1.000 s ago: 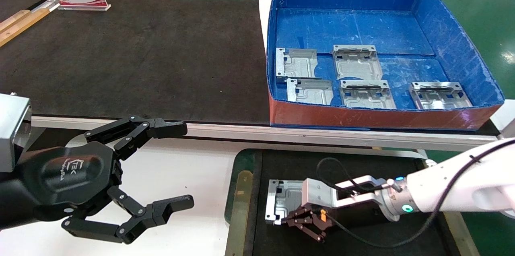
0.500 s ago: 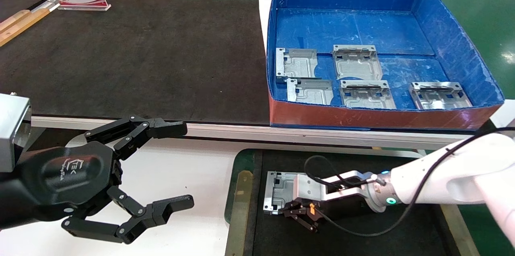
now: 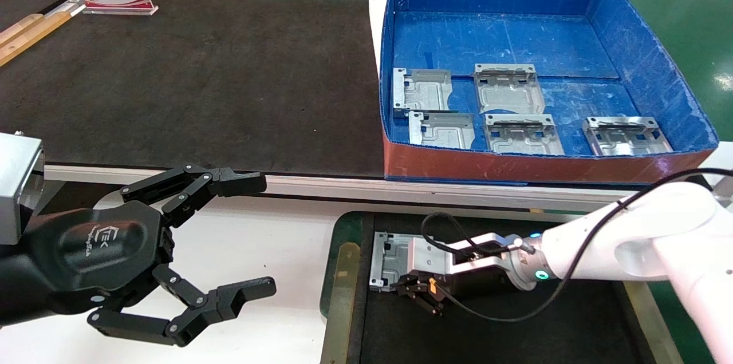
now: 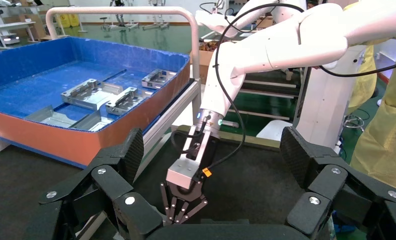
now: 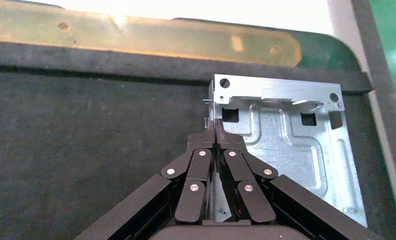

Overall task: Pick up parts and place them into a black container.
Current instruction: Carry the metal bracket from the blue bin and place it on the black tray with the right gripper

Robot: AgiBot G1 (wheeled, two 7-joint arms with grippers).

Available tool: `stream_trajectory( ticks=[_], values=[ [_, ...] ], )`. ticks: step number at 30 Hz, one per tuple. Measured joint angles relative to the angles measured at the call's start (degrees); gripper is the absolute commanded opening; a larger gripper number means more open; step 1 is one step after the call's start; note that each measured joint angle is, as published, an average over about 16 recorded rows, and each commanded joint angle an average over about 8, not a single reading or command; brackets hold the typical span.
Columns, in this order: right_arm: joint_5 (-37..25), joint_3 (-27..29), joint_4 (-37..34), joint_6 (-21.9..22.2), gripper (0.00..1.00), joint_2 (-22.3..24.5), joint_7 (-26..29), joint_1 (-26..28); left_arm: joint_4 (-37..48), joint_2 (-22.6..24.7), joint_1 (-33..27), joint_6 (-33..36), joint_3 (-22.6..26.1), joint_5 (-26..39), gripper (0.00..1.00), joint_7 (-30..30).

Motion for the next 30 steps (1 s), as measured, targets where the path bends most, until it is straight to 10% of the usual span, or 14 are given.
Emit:
stream_trajectory(
  ticks=[24, 30],
  values=[
    [-0.3, -0.1, -5.5, 2.1, 0.0, -2.7, -3.8, 1.8, 0.0, 0.0, 0.0, 0.0, 0.0, 0.0, 1.0, 0.0],
    [-0.1, 0.0, -5.8, 2.2, 0.63, -2.9, -4.0, 1.9, 0.0, 0.0, 0.0, 0.0, 0.0, 0.0, 1.0, 0.0]
  ],
)
